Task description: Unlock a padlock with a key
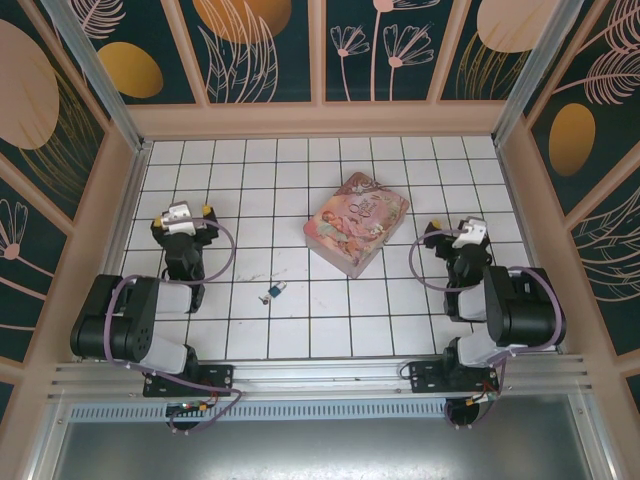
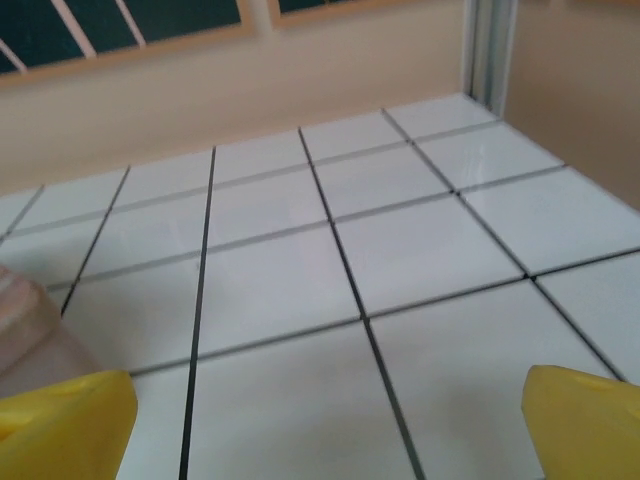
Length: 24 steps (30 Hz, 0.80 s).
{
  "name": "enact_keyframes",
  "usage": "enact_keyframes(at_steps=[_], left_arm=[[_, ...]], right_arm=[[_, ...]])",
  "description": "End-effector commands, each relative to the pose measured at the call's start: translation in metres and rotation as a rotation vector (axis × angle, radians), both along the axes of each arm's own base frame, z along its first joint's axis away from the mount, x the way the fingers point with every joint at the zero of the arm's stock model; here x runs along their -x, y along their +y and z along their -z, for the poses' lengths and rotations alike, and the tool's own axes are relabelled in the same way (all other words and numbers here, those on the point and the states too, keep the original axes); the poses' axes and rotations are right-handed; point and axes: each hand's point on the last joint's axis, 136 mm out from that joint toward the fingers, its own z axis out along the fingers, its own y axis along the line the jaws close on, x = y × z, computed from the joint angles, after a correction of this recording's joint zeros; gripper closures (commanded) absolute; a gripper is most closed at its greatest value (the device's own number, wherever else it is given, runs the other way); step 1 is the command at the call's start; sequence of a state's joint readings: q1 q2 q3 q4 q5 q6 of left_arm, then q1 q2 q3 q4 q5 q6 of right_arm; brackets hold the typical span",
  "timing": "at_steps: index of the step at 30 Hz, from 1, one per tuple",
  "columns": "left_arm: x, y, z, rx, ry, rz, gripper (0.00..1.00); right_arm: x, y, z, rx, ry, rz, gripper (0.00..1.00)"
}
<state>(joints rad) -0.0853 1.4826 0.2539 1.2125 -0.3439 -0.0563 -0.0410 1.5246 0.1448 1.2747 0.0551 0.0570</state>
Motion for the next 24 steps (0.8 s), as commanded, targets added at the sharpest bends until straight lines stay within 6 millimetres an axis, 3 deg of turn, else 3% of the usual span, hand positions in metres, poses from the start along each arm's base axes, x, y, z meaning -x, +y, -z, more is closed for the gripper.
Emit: enact_keyframes(at_steps=[1,3,7,12,24], left_arm=[[0.012,0.006,-0.002,0.024,-0.075,-0.013,0.01],[0.005,0.005,0.003,0.029,-0.034,0.006,0.01],[-0.001,0.004,0.007,0.040,-0.013,0.029,0.01],[0.000,0.005,0.006,0.043,-0.017,0.031,0.01],[0.003,0.005,0.003,0.043,-0.031,0.030,0.01]], right_arm=[[-0.011,0.007,-0.028,0.032,-0.104,-0.044,0.01],[-0.015,0.012,-0.025,0.027,-0.085,-0.075,0.01],[-0.021,0.003,-0.021,0.002,-0.057,-0.035,0.01],[-0.020,0.003,-0.022,0.040,-0.057,0.017,0.01],[-0.023,0.007,-0.020,0.020,-0.044,-0.039,0.01]])
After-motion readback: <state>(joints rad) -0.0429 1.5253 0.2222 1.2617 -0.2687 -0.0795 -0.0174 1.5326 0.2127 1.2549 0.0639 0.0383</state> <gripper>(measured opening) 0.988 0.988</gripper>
